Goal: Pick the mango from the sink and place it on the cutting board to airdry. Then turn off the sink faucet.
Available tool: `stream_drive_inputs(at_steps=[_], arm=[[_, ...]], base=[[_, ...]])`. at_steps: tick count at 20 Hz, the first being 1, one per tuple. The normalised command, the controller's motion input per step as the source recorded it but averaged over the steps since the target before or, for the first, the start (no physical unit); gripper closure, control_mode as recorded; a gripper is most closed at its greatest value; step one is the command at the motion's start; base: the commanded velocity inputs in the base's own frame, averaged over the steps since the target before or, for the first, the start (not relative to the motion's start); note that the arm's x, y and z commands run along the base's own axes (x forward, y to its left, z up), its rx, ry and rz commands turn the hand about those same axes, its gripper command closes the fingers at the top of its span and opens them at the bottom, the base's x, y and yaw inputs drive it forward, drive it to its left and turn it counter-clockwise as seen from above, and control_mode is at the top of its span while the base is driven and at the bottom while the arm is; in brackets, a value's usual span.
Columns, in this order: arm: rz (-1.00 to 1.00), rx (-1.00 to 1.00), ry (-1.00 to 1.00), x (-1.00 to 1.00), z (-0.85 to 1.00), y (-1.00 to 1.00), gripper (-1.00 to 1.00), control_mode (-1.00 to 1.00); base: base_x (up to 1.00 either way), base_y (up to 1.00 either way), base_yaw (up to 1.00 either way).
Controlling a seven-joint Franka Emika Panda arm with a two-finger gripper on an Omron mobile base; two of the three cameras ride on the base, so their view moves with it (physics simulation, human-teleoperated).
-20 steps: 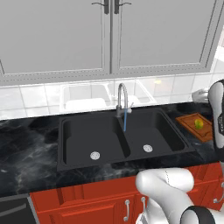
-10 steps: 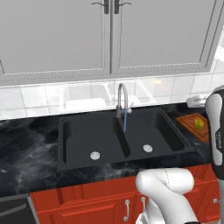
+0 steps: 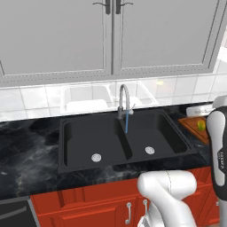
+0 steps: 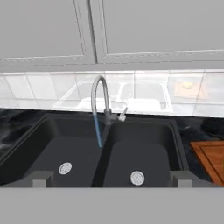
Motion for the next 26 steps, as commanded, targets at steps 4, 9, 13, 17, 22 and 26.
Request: stream_drive_inputs(at_steps=[4, 9, 13, 17, 22, 26], arm=[[0.06, 0.00, -0.07, 0.00, -0.11, 0.02, -1.00, -1.00], [0.15, 0.00, -0.05, 0.00, 0.00, 0.00, -1.00, -1.00], [0.14, -0.01, -0.01, 0.13, -0.01, 0.09, -1.00, -1.00], [0.14, -0.02, -0.02, 0.12, 0.00, 0.02, -1.00, -1.00], [0.13, -0.04, -0.01, 0.12, -0.10, 0.09, -1.00, -1.00], [0.07, -0.03, 0.00, 0.16, -0.21, 0.07, -1.00, -1.00]], base=[[0.00, 0.00, 0.00], [0.00, 0.00, 0.00], [0.00, 0.00, 0.00], [0.00, 0.00, 0.00], [0.00, 0.00, 0.00], [0.00, 0.00, 0.00]])
